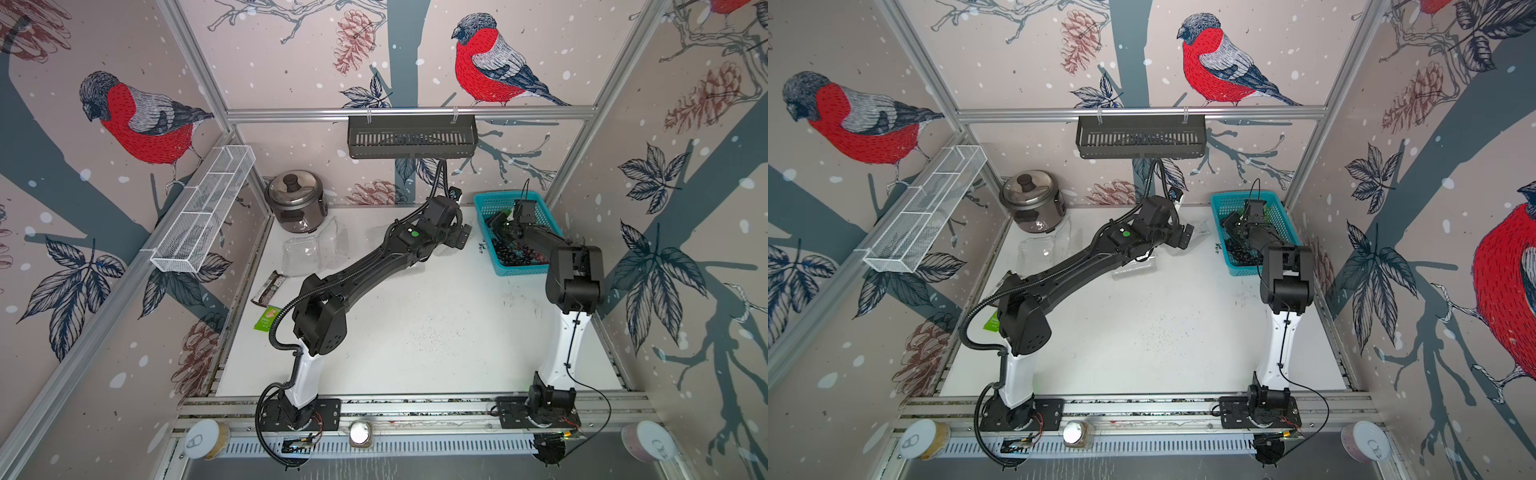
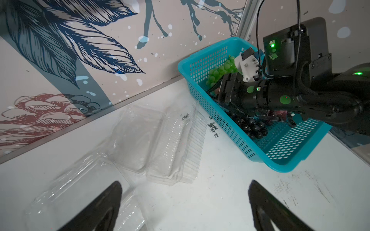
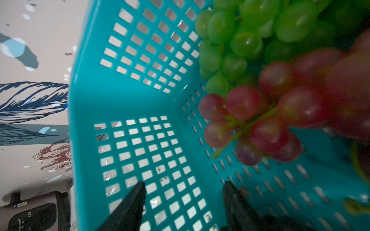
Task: Pack grapes into containers
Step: Pick up the grape from the basket.
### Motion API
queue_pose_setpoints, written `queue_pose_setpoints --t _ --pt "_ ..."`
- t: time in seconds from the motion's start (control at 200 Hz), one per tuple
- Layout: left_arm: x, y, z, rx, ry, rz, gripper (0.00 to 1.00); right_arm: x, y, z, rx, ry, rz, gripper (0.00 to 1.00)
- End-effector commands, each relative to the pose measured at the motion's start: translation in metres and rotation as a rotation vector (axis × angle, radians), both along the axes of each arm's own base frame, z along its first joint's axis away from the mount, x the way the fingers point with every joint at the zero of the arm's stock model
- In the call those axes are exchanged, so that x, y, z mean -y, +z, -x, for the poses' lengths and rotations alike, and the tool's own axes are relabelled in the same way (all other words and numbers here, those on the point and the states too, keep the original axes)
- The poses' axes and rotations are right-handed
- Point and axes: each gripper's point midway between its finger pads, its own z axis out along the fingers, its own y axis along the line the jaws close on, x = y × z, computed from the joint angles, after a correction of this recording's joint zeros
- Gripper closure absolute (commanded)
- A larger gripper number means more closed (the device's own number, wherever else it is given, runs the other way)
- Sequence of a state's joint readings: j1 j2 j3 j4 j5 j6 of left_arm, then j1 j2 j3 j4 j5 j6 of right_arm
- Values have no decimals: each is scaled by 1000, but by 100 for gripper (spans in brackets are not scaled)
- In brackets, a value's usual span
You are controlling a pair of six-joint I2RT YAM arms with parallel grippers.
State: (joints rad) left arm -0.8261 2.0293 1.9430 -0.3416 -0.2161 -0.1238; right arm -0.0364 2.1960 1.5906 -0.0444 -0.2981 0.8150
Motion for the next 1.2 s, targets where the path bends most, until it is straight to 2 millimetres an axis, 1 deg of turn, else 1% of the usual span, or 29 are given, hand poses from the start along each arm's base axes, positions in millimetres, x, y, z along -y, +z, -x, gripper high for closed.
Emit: queue_pose_setpoints --t 0.0,0.06,0.15,0.27,0.29,0.42,0.6,0.73,0.82,0.845,0.9,0.94,1.021,1.126,1.196 --pt "0 14 -10 85 21 -13 3 0 4 -6 20 -15 -21 37" --pt "0 19 -13 102 28 -10 3 3 -1 -5 9 -28 -18 37" --pt "2 20 -16 119 31 -6 3 8 -10 -4 -8 -45 -21 38" --pt "6 14 -23 102 45 -22 3 10 -18 -5 -18 -62 -19 41" --pt "7 11 -23 93 41 -32 3 11 -20 -5 -21 -68 -18 42" --pt "15 6 -26 67 23 -45 3 16 -24 -9 -25 -99 -3 44" --pt "14 1 -26 59 34 -50 3 17 -31 -18 -35 -113 3 48" --pt "14 -3 -25 47 27 -47 3 22 -36 -21 -46 -145 13 54" --pt "16 -3 -24 41 20 -40 3 23 -38 -22 -44 -156 9 62" --pt "16 -3 -23 40 20 -38 3 23 -37 -22 -42 -157 10 64" --pt "16 -4 -23 37 23 -35 3 24 -37 -22 -41 -158 12 75" --pt "16 -4 -23 36 21 -35 3 24 -33 -22 -35 -156 15 80" --pt "16 -6 -23 34 23 -39 3 26 -22 -20 -14 -160 37 81" --pt "16 -7 -24 34 27 -39 3 32 -8 -17 7 -160 69 86" --pt "16 -6 -24 34 27 -33 3 38 4 -13 25 -161 90 87"
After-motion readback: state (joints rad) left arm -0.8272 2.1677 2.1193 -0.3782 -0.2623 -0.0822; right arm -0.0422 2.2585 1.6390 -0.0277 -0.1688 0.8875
